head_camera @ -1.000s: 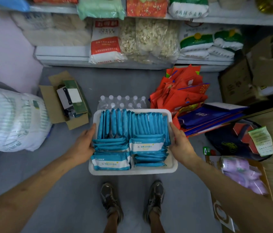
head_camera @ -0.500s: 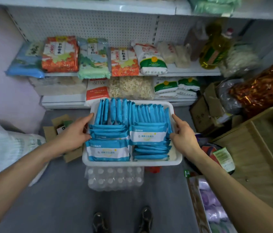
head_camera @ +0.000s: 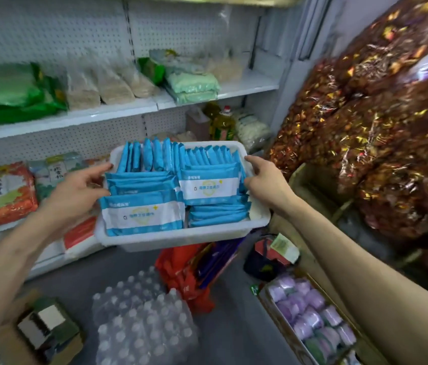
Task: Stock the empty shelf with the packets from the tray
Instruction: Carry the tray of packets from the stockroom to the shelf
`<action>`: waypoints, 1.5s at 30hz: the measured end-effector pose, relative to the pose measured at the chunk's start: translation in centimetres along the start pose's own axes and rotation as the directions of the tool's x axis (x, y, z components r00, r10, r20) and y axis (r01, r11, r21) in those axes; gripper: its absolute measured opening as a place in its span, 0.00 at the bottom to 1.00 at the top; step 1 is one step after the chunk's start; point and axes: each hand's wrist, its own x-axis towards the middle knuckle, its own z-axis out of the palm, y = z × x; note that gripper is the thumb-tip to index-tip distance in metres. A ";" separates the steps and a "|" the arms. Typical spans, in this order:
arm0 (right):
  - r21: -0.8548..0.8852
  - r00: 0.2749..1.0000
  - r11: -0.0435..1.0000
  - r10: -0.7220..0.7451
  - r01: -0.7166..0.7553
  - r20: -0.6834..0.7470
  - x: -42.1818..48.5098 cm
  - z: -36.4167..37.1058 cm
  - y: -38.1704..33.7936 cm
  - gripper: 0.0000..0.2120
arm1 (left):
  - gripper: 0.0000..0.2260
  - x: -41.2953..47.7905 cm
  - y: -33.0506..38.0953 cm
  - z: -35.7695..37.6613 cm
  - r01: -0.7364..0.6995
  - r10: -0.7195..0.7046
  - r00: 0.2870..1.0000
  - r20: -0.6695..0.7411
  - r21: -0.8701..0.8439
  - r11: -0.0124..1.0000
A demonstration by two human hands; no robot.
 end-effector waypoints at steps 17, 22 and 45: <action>0.273 0.681 0.866 0.498 -0.418 -0.536 -24.2 -18.1 14.8 0.34 | 0.31 -2.6 18.7 26.2 -0.333 0.365 0.752 0.549 -0.161 0.929; 0.357 0.474 0.773 0.613 -0.524 -0.632 -33.8 -22.7 21.2 0.35 | 0.29 -7.4 24.4 38.9 -0.439 0.444 0.534 0.719 -0.213 0.873; 0.761 -0.449 0.341 0.648 -0.552 -0.616 -69.1 -35.7 33.3 0.33 | 0.26 -45.8 45.6 81.1 -0.495 0.383 -0.412 0.827 -0.556 0.667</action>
